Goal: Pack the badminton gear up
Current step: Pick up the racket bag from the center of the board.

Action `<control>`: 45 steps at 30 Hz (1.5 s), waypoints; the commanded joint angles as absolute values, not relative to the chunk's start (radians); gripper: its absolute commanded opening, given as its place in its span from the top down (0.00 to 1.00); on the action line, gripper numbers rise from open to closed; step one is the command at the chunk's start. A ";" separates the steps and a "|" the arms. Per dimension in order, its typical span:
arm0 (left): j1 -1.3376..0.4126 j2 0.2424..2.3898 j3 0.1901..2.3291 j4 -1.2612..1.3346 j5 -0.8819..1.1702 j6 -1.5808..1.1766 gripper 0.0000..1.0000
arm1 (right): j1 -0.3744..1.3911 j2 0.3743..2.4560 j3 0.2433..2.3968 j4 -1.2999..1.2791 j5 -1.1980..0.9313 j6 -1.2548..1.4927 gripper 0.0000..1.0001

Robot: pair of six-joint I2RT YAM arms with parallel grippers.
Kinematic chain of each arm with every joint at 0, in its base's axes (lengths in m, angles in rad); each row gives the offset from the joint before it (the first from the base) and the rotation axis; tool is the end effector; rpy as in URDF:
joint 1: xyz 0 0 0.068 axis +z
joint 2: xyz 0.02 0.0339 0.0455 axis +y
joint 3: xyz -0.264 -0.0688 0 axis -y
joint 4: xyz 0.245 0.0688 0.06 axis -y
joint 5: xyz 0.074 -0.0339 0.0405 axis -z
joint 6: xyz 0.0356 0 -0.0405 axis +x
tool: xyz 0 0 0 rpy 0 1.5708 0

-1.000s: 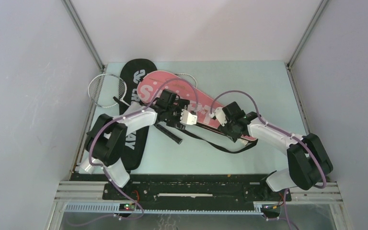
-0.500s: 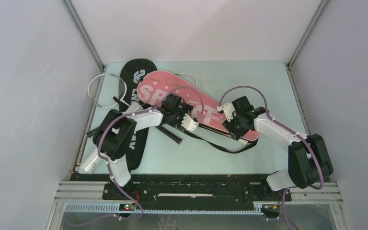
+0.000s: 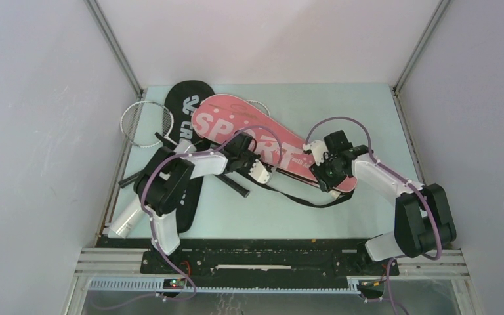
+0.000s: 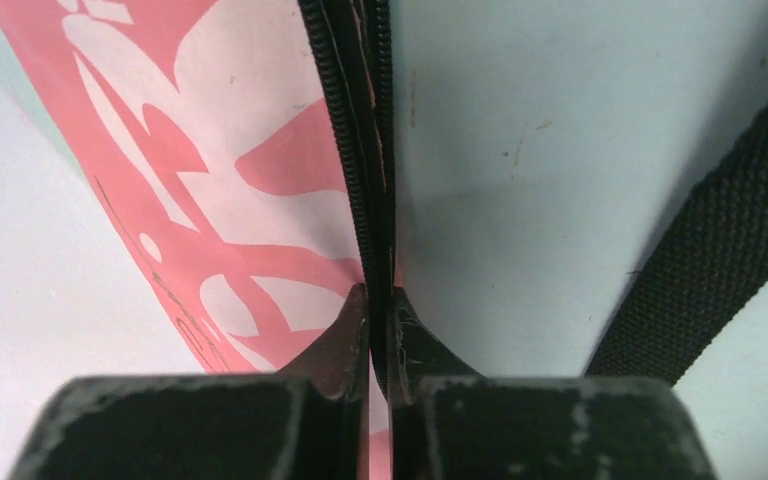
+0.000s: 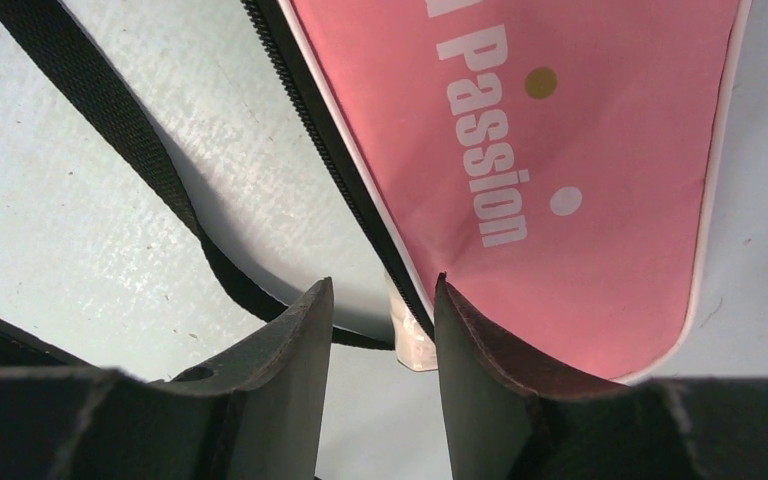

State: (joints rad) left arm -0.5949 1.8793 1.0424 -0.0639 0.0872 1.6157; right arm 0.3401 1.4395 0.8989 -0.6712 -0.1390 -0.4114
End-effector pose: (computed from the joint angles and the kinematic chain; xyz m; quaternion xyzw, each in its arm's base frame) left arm 0.3103 -0.2137 0.1375 0.8496 0.4107 0.1245 0.3067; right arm 0.2480 0.0930 0.1983 -0.3717 0.9085 0.0619 0.1804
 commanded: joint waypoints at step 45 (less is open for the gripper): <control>-0.562 1.952 1.956 -0.910 0.727 0.607 1.00 | 0.582 1.184 0.827 -0.385 -0.160 -0.419 0.16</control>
State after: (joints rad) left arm -0.5686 1.9728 1.8664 -0.9447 0.5938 0.7330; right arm 0.5430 1.1534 0.8280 -0.4641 -0.2615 -0.4553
